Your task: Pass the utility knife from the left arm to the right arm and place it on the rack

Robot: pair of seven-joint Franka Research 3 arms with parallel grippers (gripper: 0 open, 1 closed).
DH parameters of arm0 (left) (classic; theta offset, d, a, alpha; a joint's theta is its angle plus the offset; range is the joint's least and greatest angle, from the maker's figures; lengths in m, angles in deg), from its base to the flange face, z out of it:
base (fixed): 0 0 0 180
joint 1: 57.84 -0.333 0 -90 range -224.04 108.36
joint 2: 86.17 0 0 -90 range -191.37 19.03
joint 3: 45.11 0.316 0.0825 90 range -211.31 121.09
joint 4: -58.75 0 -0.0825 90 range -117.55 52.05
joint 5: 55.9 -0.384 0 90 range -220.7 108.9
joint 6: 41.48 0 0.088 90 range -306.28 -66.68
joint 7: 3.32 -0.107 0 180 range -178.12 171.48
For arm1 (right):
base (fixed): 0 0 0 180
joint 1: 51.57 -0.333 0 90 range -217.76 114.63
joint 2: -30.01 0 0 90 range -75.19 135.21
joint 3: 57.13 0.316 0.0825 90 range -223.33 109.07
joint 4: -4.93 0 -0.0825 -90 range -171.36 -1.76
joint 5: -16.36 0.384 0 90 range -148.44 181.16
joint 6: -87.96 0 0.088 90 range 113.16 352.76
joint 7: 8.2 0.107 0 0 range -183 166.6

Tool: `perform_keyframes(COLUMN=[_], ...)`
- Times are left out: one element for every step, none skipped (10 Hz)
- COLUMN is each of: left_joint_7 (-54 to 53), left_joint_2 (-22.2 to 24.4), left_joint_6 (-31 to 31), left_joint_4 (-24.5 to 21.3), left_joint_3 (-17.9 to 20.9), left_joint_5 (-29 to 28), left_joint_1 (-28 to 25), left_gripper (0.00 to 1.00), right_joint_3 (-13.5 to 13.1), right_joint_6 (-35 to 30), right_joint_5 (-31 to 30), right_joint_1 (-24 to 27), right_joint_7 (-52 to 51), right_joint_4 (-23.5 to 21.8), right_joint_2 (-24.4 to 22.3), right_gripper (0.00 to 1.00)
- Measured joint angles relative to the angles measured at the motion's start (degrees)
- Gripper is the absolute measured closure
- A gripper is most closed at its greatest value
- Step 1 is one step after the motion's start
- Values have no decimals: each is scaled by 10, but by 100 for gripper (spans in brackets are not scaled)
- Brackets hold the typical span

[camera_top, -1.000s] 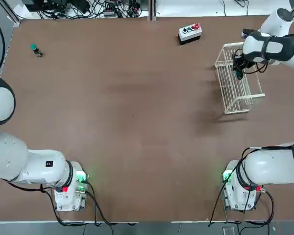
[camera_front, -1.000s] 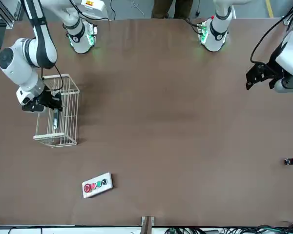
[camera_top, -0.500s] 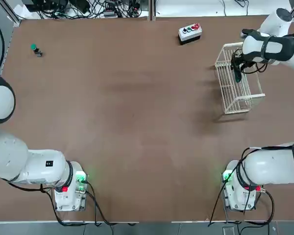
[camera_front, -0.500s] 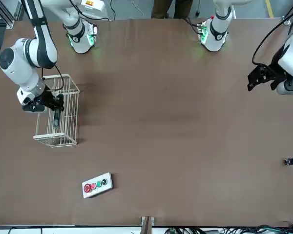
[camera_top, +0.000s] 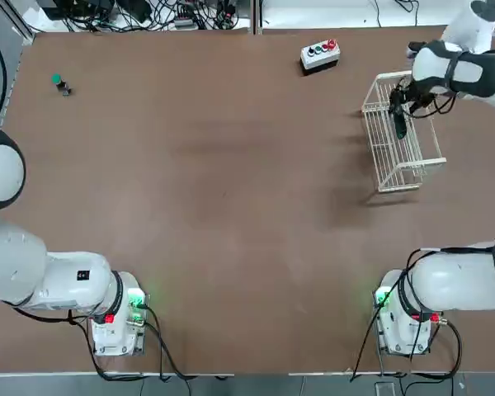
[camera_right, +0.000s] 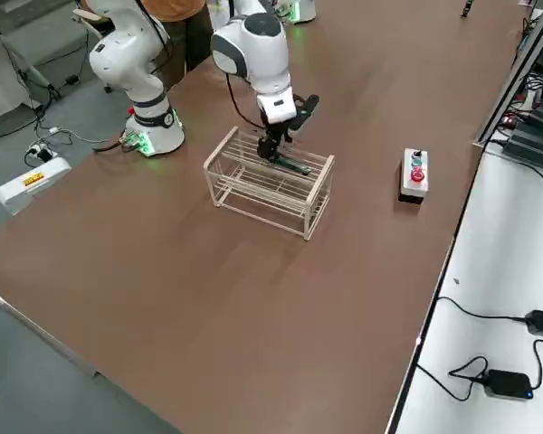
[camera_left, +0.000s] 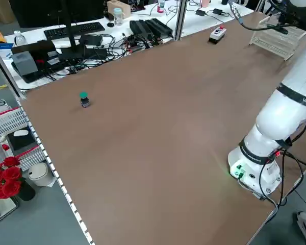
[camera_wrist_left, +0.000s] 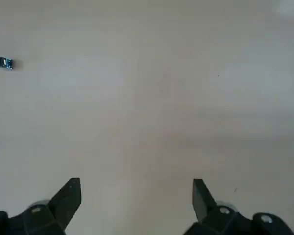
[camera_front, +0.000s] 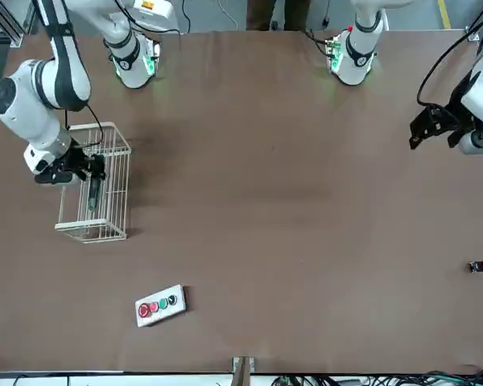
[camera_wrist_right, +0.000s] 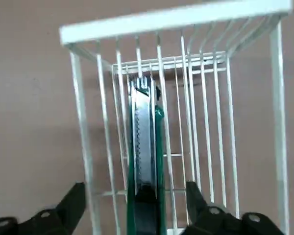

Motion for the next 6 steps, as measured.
perform_keyframes(left_joint_7=[0,1,1,1,1,1], left_joint_2=[0,1,2,4,5,5], left_joint_6=[0,0,0,0,6,21], left_joint_4=[0,0,0,0,0,0], left_joint_3=[-1,-2,-2,-2,-2,-2], left_joint_5=[0,0,0,0,0,0], left_joint_1=[0,0,1,0,0,0], left_gripper=[0,0,0,0,0,0], right_joint_3=[0,0,0,-1,-3,-4], right_joint_6=[-53,-116,-179,-226,-260,-289], right_joint_5=[0,0,0,0,-7,-21], right_joint_1=[0,0,0,0,1,2], right_joint_7=[0,0,0,0,0,1], right_joint_4=[35,81,138,193,241,284], right_joint_2=[-10,-18,-22,-24,-26,-25], right_gripper=[0,0,0,0,0,0])
